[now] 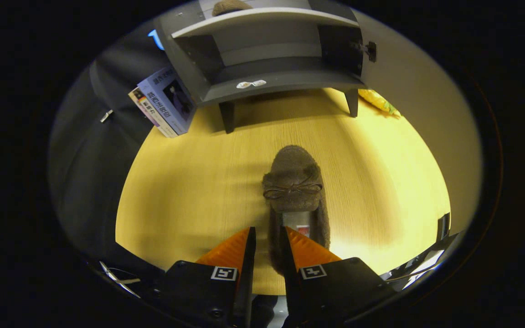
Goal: Open the shoe cabinet door, grab the shoes and put them into the shoe cabinet, then close the shoe cabinet door.
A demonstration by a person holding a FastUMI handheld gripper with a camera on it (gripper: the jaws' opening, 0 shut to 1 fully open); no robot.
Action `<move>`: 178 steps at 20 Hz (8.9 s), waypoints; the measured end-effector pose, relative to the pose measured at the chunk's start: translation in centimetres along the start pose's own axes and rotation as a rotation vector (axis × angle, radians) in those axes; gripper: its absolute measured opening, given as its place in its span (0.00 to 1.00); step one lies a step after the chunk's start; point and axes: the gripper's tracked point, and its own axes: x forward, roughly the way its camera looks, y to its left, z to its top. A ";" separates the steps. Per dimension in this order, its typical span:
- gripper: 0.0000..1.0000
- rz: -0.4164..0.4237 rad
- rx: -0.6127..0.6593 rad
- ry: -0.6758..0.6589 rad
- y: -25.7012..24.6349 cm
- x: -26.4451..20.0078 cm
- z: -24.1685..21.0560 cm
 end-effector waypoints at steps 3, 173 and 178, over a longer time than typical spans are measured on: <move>0.36 -0.009 -0.005 0.022 -0.2 2.1 -0.4; 0.98 0.135 -0.057 -1.036 -13.9 -48.0 22.5; 0.98 0.166 -0.028 -1.032 -9.1 -46.7 22.7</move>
